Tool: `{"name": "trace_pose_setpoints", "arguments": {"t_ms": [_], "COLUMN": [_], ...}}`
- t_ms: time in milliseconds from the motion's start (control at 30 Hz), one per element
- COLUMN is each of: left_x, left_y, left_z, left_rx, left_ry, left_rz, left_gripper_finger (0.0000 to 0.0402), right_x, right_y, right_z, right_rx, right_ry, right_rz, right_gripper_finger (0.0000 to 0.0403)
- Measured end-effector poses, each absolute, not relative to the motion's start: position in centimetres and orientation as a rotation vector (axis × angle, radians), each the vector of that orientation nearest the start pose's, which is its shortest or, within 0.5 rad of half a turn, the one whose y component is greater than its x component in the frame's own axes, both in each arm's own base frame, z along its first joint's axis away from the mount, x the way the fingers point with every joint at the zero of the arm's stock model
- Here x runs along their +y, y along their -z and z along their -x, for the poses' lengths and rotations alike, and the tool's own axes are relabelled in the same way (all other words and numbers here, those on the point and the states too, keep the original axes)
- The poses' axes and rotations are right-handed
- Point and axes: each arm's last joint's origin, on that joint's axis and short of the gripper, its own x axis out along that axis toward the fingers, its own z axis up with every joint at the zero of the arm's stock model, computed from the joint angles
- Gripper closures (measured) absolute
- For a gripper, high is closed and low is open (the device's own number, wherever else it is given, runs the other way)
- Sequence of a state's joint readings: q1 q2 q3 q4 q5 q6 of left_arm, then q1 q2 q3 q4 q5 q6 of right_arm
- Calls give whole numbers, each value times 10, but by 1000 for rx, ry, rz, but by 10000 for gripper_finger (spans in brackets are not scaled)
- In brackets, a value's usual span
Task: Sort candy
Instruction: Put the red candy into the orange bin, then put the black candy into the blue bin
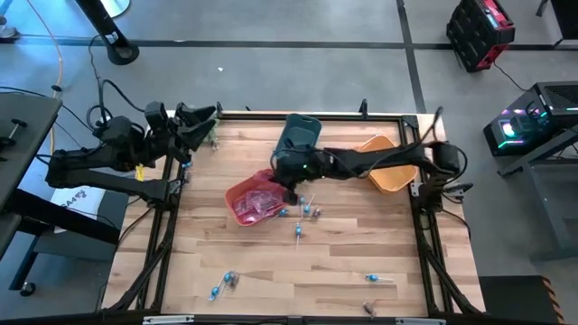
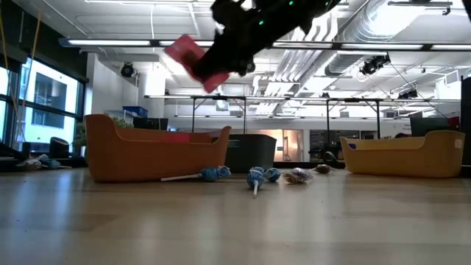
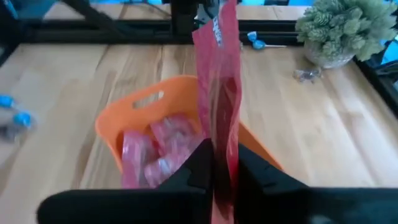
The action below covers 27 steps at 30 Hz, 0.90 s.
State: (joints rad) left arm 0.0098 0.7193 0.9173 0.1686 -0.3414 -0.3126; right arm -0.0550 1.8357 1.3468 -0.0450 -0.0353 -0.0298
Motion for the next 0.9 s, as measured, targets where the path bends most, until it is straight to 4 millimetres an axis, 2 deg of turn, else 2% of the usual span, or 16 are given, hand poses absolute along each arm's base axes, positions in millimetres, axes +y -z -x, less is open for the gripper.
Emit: {"name": "trace_pose_setpoints", "arguments": {"t_ms": [133,300,400,500,633,733,900], "left_x": [10,10,11,16,25,36,69], "left_y": [-418,-415,-412,-399,-369,-343,-298], "left_z": [-139,-139,-139,-141,-142,-146,-159], "left_rx": [-406,-377,-350,-259,-7,230,645], "left_ry": [-267,-283,-347,-534,-808,-942,-1117], "left_rz": [365,354,348,404,472,525,575], "left_gripper_finger": [138,138,138,138,143,150,159], "right_x": [-18,-15,-18,-29,-50,-66,-90], "right_y": [-236,-233,-239,-254,-271,-283,-295], "right_z": [-426,-427,-425,-417,-398,-382,-365], "right_rx": [504,509,494,476,523,553,561], "right_ry": [24,42,79,113,185,231,304], "right_rz": [-76,-133,-110,-131,-185,-191,-222], "right_gripper_finger": [311,226,190,176,175,176,176]}}
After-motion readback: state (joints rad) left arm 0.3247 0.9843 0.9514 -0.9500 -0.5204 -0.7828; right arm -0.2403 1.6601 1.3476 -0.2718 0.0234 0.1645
